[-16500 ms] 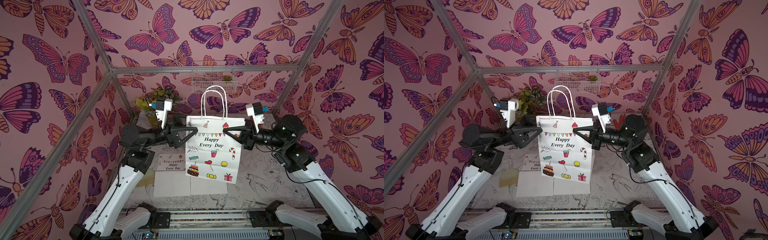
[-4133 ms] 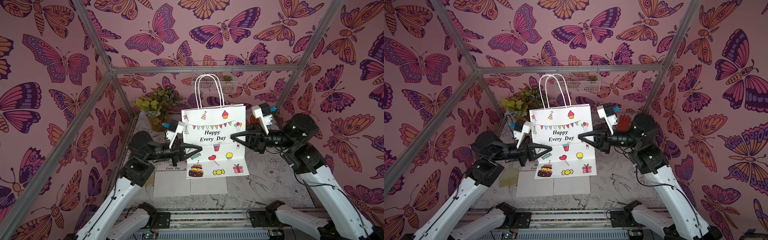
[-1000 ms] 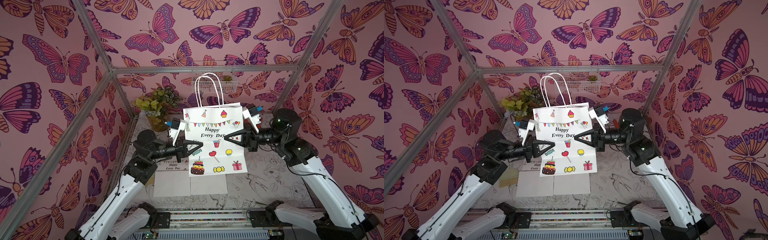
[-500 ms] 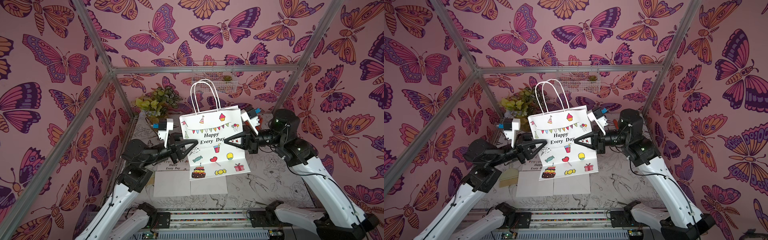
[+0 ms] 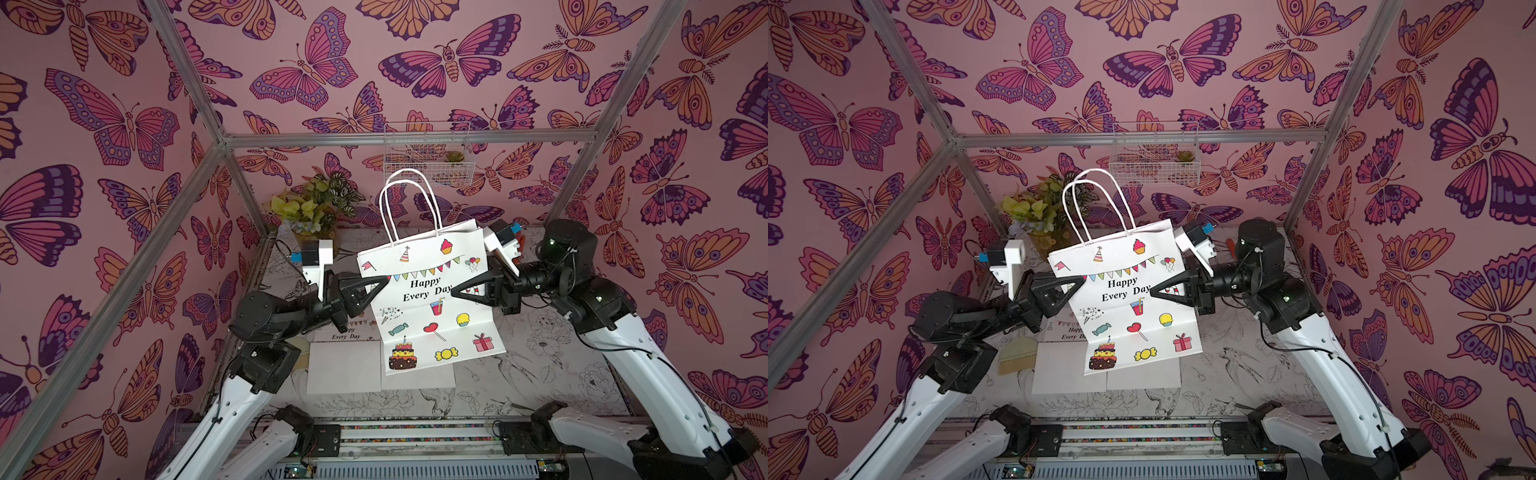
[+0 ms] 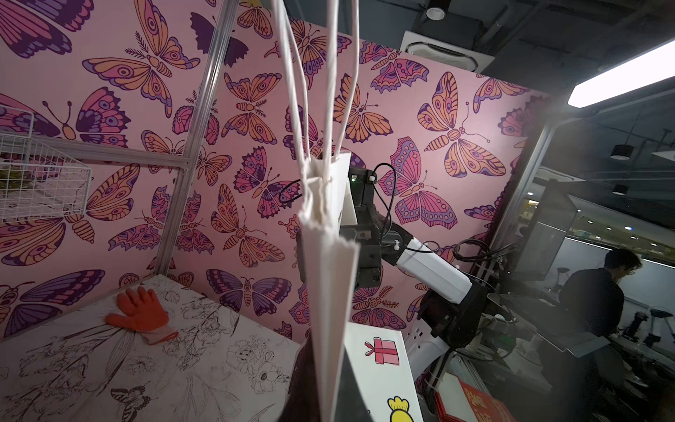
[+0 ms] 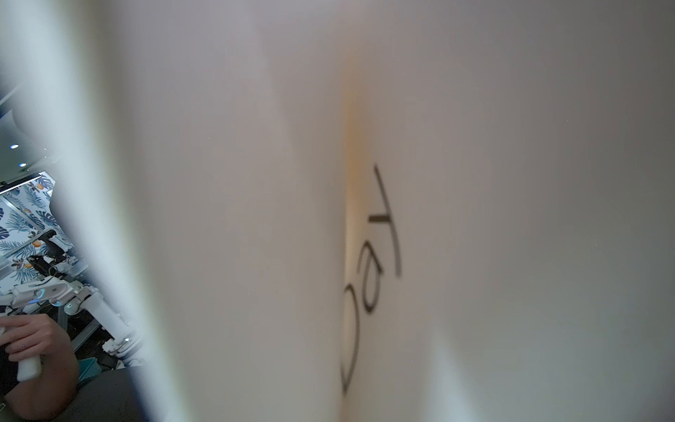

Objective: Put away the paper bag
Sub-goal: Press the paper bag.

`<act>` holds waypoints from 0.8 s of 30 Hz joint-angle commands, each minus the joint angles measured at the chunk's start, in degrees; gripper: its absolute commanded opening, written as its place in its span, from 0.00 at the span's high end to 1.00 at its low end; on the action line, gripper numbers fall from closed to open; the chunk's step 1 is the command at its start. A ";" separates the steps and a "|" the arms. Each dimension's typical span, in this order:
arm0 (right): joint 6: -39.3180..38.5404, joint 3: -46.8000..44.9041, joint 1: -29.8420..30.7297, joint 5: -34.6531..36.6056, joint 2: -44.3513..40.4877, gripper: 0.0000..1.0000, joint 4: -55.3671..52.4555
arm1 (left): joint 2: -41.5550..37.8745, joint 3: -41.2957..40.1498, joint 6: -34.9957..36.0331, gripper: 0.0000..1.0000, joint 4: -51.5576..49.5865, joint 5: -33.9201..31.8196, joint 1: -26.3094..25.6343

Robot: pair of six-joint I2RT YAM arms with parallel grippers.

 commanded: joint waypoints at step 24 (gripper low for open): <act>-2.49 -0.18 -1.49 -3.35 0.77 1.00 -3.94 | -2.04 0.41 -1.47 1.00 5.10 0.71 0.35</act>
